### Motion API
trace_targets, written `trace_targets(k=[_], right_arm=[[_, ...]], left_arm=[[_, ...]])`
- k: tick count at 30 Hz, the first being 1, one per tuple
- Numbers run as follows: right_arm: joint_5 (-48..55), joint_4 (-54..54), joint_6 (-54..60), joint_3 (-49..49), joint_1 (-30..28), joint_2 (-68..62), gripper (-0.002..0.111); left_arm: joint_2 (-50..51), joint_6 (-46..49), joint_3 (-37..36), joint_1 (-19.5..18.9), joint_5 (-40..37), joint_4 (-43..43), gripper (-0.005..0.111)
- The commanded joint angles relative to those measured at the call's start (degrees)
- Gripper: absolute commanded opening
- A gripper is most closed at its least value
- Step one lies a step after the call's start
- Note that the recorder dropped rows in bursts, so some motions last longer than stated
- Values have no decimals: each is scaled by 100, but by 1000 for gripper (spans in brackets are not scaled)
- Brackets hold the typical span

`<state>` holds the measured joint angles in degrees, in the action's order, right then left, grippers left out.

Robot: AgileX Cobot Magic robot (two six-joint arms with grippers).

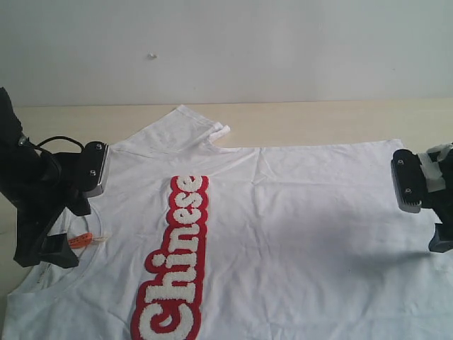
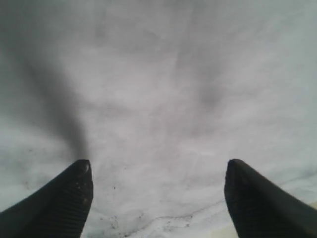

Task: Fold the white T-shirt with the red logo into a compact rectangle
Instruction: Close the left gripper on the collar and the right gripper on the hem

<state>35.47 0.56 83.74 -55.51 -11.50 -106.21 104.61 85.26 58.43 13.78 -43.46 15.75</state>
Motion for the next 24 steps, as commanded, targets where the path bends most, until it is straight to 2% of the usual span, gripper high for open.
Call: trace_targets(k=[1,7,11,16,19,24], right_arm=[[236,-56,369,41,-24,-49,58],[211,-455,32,41,-62,-49,59],[211,-581,-457,41,-62,-49,76],[234,-612,-436,41,-62,-39,94],[480,-984,-302,41,-62,-39,94],[483,-999,54,41,-154,-85,92]], left_arm=[[-56,-7,35,3,-15,13,81],[-56,-7,35,3,-15,13,81],[-56,-7,35,3,-15,13,81],[-56,-7,35,3,-15,13,81],[-56,-7,35,3,-15,13,81],[-56,-7,35,3,-15,13,81]])
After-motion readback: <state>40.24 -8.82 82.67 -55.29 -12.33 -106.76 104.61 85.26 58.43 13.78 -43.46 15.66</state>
